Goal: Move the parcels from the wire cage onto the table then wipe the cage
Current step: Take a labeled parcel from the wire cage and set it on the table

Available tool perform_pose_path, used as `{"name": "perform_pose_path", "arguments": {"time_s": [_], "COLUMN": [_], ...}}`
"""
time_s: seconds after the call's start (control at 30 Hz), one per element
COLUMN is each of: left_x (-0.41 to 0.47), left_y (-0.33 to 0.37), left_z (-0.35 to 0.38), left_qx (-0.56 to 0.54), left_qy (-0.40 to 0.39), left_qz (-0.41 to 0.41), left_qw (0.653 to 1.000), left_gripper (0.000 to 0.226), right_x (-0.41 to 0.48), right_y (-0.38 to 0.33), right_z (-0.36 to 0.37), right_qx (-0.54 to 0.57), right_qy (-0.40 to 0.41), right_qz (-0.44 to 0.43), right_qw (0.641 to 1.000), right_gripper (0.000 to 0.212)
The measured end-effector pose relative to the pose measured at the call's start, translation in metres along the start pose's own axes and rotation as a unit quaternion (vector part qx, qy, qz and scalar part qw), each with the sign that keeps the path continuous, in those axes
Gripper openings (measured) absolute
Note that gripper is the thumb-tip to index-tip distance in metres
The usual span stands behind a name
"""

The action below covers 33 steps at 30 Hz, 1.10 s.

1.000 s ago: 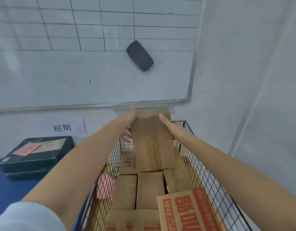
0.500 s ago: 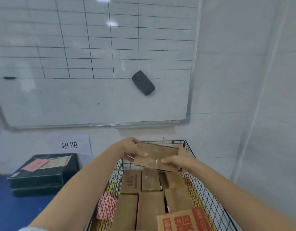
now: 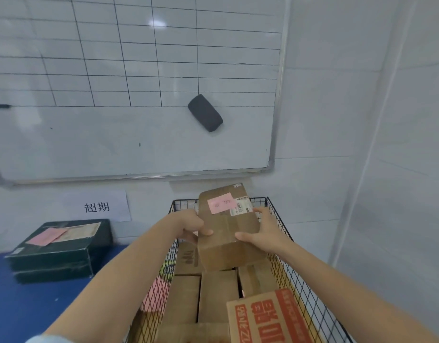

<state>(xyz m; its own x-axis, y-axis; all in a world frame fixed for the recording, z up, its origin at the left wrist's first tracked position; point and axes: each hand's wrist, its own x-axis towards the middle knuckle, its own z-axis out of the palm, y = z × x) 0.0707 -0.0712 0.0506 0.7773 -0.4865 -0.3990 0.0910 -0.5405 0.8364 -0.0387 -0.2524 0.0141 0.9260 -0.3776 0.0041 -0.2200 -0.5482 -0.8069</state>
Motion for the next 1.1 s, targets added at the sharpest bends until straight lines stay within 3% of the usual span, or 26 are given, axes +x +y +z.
{"name": "perform_pose_path", "arguments": {"time_s": [0.07, 0.4, 0.57, 0.67, 0.83, 0.9, 0.97, 1.1], "left_x": [0.004, 0.019, 0.027, 0.029, 0.036, 0.036, 0.036, 0.038], "left_y": [-0.002, -0.003, 0.002, 0.004, 0.003, 0.002, 0.0, 0.001], "left_z": [0.006, 0.011, 0.005, 0.005, 0.015, 0.018, 0.017, 0.012], "left_qx": [0.005, -0.01, -0.13, -0.127, -0.117, -0.147, -0.153, -0.129], "left_qy": [-0.012, 0.048, 0.112, 0.122, 0.114, 0.103, 0.084, 0.034], "left_qz": [-0.009, -0.007, 0.012, 0.008, 0.022, 0.028, 0.027, 0.013], "left_qw": [1.0, 0.999, 0.985, 0.984, 0.986, 0.983, 0.984, 0.991], "left_gripper": [0.027, 0.044, 0.056, 0.055, 0.071, 0.077, 0.078, 0.084], "right_x": [-0.003, -0.001, -0.002, 0.0, 0.006, 0.01, 0.015, 0.029], "right_y": [-0.001, 0.012, 0.017, 0.012, 0.003, 0.005, 0.009, 0.023], "right_z": [-0.001, 0.012, 0.015, 0.013, 0.009, 0.01, 0.01, 0.013], "right_qx": [-0.021, -0.016, 0.002, -0.001, 0.036, 0.061, 0.077, 0.086], "right_qy": [-0.006, -0.012, -0.016, -0.001, 0.009, 0.008, 0.017, 0.009], "right_qz": [-0.014, -0.017, -0.043, -0.028, -0.065, -0.079, -0.068, -0.06], "right_qw": [1.0, 1.0, 0.999, 1.0, 0.997, 0.995, 0.995, 0.994], "right_gripper": [0.101, 0.136, 0.146, 0.129, 0.046, 0.041, 0.057, 0.129]}}
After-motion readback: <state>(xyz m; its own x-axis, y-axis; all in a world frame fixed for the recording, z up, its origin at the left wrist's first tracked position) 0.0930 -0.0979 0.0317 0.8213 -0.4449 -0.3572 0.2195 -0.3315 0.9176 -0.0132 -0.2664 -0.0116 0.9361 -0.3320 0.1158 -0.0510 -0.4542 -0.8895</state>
